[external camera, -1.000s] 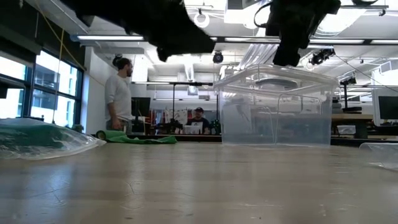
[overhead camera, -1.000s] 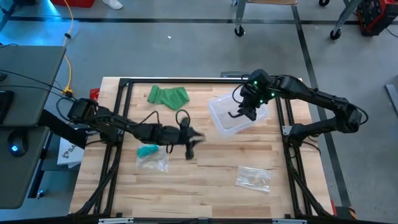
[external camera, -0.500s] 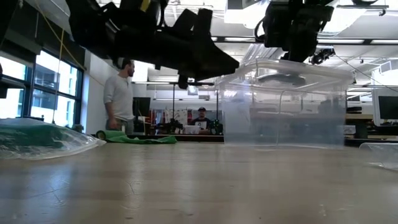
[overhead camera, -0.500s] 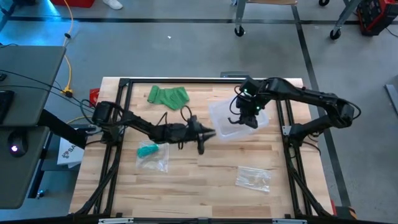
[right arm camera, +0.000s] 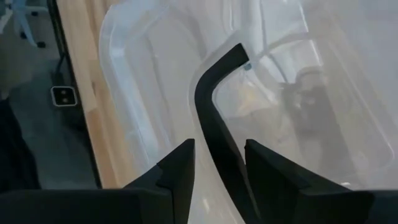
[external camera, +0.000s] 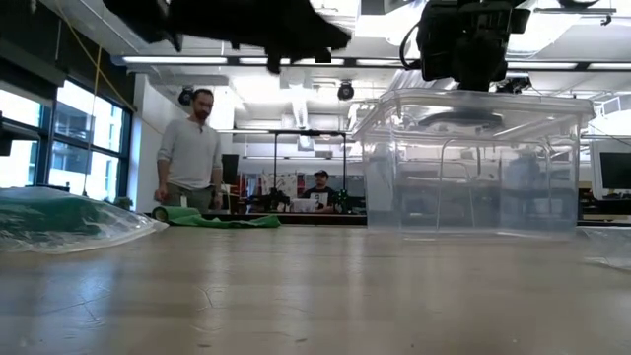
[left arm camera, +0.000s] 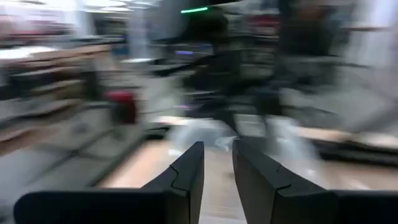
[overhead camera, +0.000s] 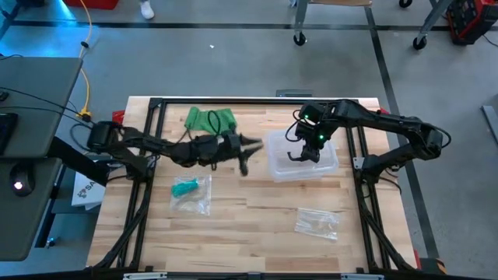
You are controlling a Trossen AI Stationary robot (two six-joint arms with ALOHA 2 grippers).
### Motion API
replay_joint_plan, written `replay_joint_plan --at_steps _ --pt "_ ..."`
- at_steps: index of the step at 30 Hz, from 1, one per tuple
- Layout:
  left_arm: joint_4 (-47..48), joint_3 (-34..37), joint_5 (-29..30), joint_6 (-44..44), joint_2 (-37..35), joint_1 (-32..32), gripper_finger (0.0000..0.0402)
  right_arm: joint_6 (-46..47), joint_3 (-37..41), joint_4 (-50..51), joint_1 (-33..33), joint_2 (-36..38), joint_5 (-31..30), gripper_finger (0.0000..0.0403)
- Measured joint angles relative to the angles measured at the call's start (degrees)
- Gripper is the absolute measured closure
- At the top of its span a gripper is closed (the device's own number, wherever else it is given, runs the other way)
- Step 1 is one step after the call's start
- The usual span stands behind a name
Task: Roll bandage
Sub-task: Open the transparent bin
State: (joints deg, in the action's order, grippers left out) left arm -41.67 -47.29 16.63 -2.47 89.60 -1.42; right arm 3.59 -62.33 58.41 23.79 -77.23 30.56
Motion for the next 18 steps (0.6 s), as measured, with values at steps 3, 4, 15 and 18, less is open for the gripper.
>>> replay_joint_plan --at_steps 3,4,15,18 --pt "5.61 0.0 -10.13 3.49 -1.4 -1.89 0.0325 -1.06 0.0 -0.93 0.22 0.0 -1.6 0.0268" --pt "6.14 0.0 -11.94 5.03 -0.59 -2.77 0.0326 -1.03 0.0 -1.64 0.2 0.02 -2.61 0.0268" --pt "-6.54 -6.04 -0.91 9.79 20.22 -4.67 0.0362 -1.06 -0.24 -1.59 0.24 -2.72 -2.86 0.0268" --pt "-3.91 -8.36 -2.18 9.51 21.29 -2.97 0.0365 -1.47 -0.28 -0.32 0.56 -3.33 -2.35 0.0268"
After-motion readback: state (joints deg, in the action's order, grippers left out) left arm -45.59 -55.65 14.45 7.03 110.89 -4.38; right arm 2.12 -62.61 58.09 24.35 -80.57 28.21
